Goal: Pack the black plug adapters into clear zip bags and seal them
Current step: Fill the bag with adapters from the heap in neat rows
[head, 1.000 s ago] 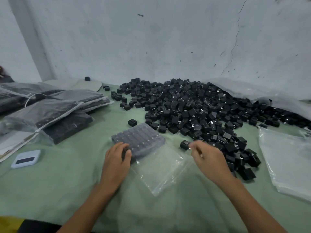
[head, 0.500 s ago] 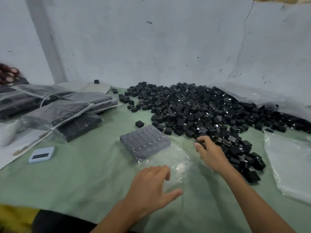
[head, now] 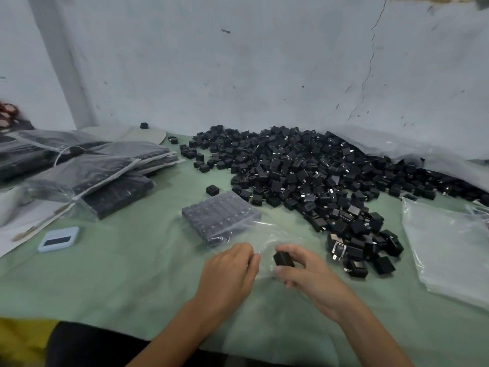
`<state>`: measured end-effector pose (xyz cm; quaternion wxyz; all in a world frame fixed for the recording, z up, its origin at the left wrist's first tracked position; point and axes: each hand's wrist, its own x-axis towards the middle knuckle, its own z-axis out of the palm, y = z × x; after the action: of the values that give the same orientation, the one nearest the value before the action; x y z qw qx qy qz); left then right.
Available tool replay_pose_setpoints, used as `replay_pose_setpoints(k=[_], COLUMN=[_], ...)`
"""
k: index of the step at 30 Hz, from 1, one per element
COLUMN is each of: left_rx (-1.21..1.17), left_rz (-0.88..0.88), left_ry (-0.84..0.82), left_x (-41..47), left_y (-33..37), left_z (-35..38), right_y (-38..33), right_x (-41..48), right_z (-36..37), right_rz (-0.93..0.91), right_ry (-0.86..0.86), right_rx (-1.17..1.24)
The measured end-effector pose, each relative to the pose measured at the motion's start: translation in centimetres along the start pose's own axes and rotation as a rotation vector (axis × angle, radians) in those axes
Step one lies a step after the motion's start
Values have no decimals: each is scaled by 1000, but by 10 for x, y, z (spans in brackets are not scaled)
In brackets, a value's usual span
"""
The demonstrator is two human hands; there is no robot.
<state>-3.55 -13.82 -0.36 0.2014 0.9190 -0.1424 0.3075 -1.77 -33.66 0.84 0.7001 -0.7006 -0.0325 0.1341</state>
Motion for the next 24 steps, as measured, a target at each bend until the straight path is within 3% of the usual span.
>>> replay_pose_setpoints(k=[3,6,9,13,16,20,22,24], left_rx=[-18,-15,-55,-69,-79,-136,-189,-182], left_rz=[-34,-30,-49,-20,-14,32,-41,-191], left_ry=[1,32,40,75,78,-25,-72,-28], left_x=[-2,-4,-8,-14,-15,-19,-16,-6], left_y=[3,4,2,0,-2,-13,-26,-47], left_z=[0,1,2,4,4,-1,-5,-6], right_y=[0,0,0,-3,-1,6,8,12], right_x=[23,49,69,83,88,95,94,89], right_z=[23,40,57,80,89,94,97,100], right_rz=[-13,42,209,329,307,484,449,244], right_ry=[-48,-133,-132,-140,-174,-114,-129,-125], right_rx=[-13,125,321,403,364,255,225,246])
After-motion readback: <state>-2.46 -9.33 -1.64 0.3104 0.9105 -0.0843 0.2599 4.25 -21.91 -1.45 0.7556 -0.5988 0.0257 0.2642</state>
